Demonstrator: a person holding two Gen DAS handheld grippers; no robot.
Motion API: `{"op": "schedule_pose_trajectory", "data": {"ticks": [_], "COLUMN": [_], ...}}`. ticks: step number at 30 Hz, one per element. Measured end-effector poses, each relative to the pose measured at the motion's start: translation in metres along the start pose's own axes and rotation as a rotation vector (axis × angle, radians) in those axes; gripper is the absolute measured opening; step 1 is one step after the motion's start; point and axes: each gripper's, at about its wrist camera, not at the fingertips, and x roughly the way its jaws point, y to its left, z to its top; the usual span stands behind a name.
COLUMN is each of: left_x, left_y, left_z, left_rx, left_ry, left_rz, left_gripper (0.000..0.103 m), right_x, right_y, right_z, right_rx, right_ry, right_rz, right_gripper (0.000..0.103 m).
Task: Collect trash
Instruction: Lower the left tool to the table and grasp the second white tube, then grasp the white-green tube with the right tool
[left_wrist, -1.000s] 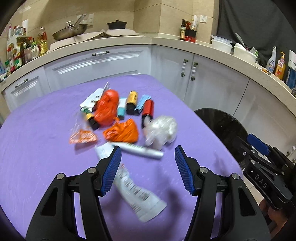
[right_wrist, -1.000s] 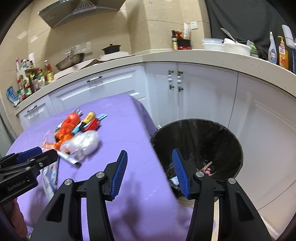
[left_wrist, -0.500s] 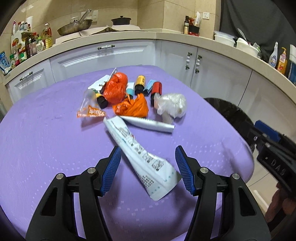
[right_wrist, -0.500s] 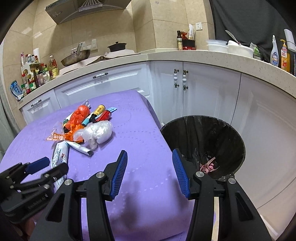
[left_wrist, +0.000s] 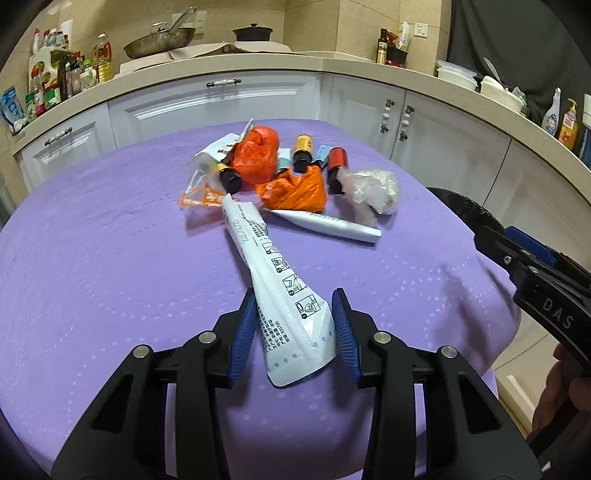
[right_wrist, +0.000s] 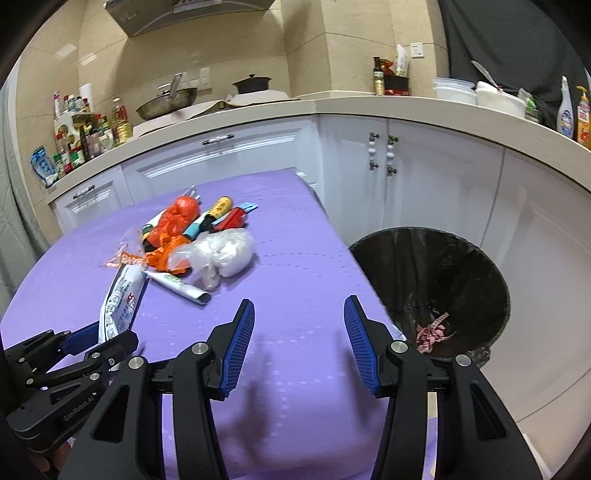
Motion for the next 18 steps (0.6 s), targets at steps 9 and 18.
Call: {"op": "schedule_pose_trajectory", "data": {"ticks": [9, 18], "left_x": [-0.02, -0.027], "left_y": [0.028, 0.084], "left_z": [-0.003, -0.005], "left_rx": [-0.01, -0.089], "left_ry": [-0.024, -0.022], "left_rz": [0.019, 0.091], "left_gripper": [0.033, 0.033], "right_x": [0.013, 0.034], "right_y": [0.037, 0.066], "right_z": [0.001, 0.004], "right_rx": [-0.069, -0.121], "right_ry": [0.022, 0.05], "right_rz": [0.073, 0.134], "right_gripper": [0.05, 0.05]}}
